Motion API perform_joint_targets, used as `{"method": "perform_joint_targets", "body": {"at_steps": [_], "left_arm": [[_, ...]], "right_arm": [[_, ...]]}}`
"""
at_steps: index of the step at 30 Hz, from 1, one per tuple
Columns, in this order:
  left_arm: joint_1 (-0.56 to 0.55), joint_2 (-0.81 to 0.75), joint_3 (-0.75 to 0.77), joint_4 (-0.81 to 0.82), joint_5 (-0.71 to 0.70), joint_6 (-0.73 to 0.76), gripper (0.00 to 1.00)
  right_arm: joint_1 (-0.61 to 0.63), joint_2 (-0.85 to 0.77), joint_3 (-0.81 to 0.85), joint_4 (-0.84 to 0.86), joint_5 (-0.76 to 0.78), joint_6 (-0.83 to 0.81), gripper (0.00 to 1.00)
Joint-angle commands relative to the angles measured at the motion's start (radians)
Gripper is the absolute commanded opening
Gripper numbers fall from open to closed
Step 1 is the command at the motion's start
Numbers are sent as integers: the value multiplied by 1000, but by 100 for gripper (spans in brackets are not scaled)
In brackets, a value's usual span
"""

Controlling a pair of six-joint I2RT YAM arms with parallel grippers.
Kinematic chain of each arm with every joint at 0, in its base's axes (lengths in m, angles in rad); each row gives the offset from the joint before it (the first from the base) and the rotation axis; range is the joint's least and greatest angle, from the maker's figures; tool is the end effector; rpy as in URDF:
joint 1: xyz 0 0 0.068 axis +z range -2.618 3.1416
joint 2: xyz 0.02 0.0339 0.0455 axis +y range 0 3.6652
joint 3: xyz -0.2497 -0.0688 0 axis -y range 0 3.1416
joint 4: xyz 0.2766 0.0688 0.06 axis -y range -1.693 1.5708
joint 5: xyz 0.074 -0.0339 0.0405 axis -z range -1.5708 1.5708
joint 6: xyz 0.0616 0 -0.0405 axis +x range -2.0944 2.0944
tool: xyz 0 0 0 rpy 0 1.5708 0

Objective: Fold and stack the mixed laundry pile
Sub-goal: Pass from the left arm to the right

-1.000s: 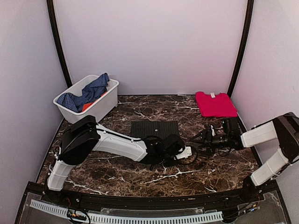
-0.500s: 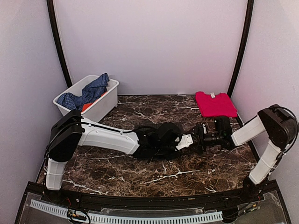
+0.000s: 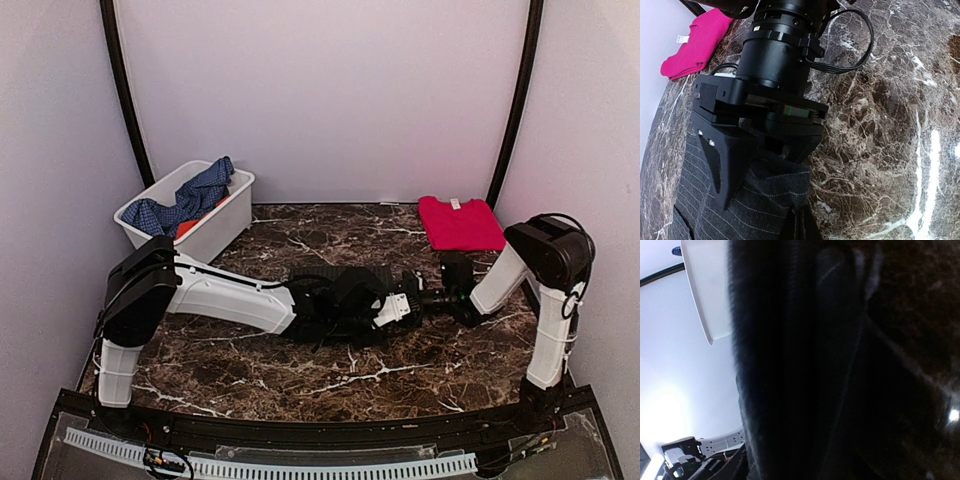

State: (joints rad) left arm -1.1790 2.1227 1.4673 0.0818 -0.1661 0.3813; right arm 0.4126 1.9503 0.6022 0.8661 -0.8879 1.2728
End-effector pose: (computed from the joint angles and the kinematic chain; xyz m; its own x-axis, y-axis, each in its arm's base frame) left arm 0.2080 -0.4767 0.1320 0.1271 0.6534 -0.7462 0.8739 0.2820 0.3958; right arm 0.2851 0.1770 0.0366 -0.9685 0.2345 0.0836 0.1468 0.2665 0.9526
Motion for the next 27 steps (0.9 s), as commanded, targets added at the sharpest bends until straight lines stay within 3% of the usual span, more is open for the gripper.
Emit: {"method": "perform_joint_targets", "body": {"at_steps": [1, 5, 10, 13, 15, 17, 18, 21, 27], "left_arm": [[-7, -98, -46, 57, 38, 25, 0], [-10, -123, -84, 83, 64, 41, 0], [-11, -141, -117, 101, 93, 47, 0], [-13, -144, -124, 106, 86, 54, 0], [-13, -148, -127, 103, 79, 53, 0], [-13, -160, -128, 92, 61, 39, 11], [-13, -166, -135, 88, 45, 25, 15], [-12, -231, -175, 103, 8, -26, 43], [17, -381, -329, 153, -49, -137, 74]], "right_arm": [[12, 115, 31, 247, -78, 131, 49], [22, 160, 53, 238, -117, 136, 48], [29, 124, 113, 60, -125, 42, 45], [31, 106, 141, -24, -125, 5, 32], [29, 92, 149, -74, -125, -19, 16], [26, 68, 148, -139, -121, -50, 0], [21, 49, 147, -186, -115, -79, 0], [0, -43, 164, -430, -83, -233, 0], [-57, -212, 327, -1125, 115, -660, 0]]}}
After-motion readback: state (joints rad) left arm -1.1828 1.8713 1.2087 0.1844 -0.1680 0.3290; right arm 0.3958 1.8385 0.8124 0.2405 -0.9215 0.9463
